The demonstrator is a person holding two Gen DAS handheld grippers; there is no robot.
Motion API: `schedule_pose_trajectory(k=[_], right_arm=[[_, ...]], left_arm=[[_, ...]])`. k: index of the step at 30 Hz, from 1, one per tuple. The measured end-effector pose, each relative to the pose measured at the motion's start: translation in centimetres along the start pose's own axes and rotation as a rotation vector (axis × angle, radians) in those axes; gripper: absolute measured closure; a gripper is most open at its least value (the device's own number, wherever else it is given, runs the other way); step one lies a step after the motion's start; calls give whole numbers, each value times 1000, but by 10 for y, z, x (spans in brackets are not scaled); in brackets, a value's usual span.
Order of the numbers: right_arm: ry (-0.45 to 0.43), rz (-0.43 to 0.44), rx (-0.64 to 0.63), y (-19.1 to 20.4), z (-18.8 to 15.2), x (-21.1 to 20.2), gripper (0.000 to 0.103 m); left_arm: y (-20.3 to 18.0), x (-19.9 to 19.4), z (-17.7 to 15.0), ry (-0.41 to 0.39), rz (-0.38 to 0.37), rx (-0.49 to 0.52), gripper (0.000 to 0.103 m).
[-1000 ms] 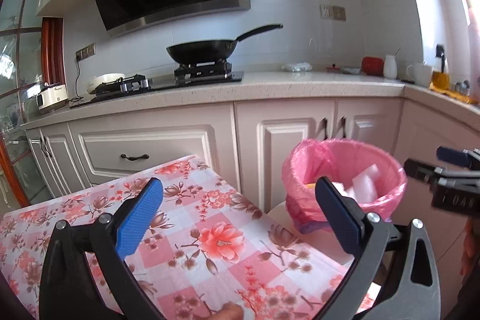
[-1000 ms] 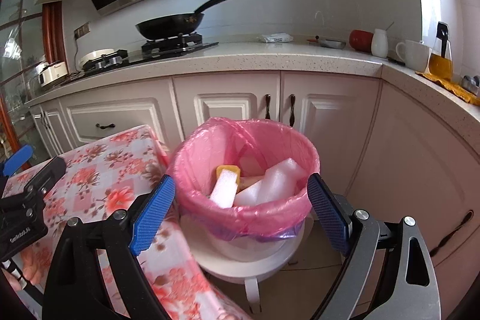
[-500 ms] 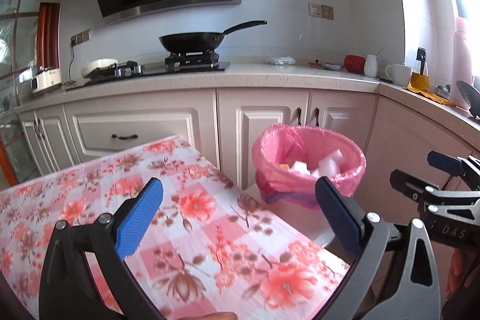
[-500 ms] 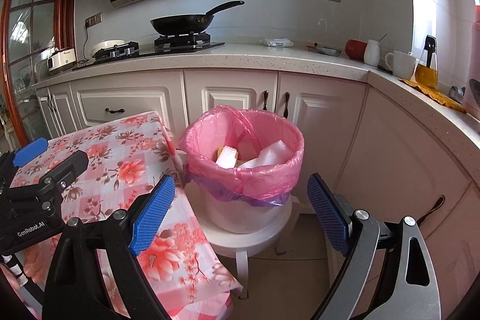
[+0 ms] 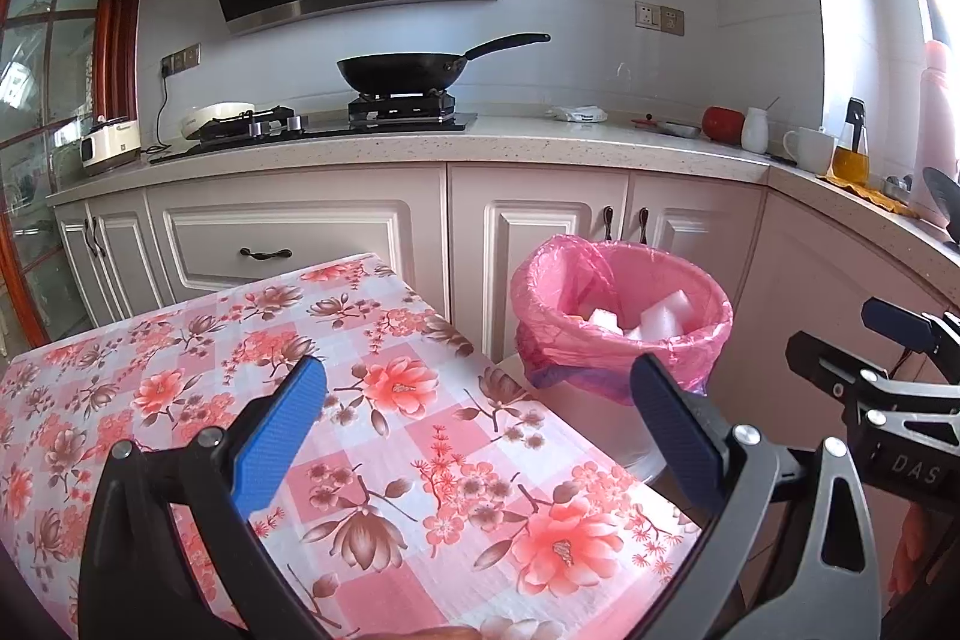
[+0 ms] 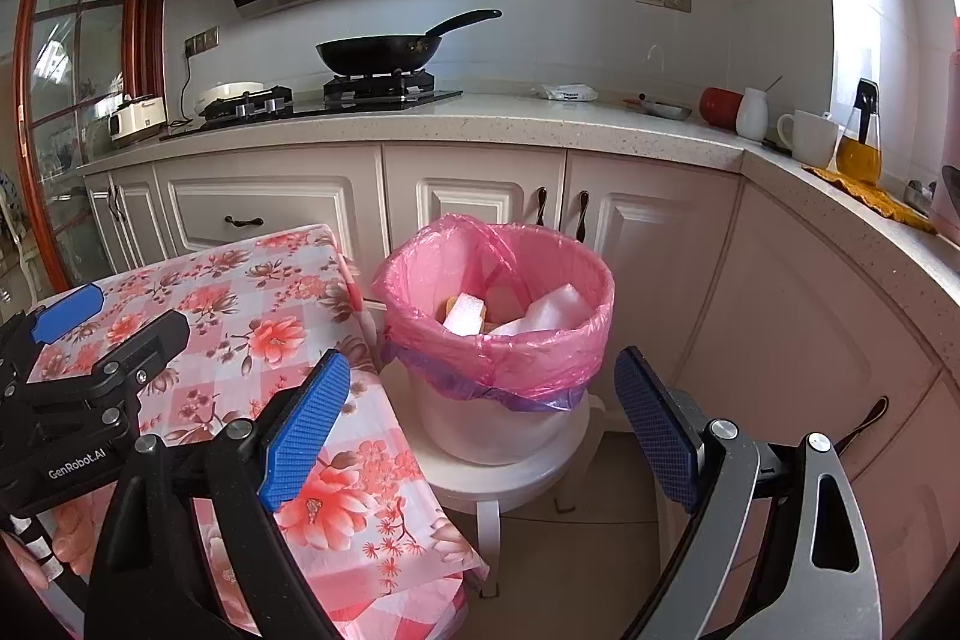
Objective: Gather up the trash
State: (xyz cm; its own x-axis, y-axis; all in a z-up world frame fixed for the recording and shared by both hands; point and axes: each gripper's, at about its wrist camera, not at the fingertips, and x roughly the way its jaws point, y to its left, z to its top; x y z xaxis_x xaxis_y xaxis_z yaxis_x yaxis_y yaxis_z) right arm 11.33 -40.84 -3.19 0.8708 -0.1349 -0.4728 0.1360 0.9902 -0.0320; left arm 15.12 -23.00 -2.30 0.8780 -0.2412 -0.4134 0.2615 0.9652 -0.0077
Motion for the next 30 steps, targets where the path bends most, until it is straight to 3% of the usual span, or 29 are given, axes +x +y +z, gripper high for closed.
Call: schedule_pose_trajectory(k=[30], right_arm=[[-20, -22, -9, -2, 2, -8, 18]], left_arm=[[-1, -6, -1, -21, 17, 3, 5]])
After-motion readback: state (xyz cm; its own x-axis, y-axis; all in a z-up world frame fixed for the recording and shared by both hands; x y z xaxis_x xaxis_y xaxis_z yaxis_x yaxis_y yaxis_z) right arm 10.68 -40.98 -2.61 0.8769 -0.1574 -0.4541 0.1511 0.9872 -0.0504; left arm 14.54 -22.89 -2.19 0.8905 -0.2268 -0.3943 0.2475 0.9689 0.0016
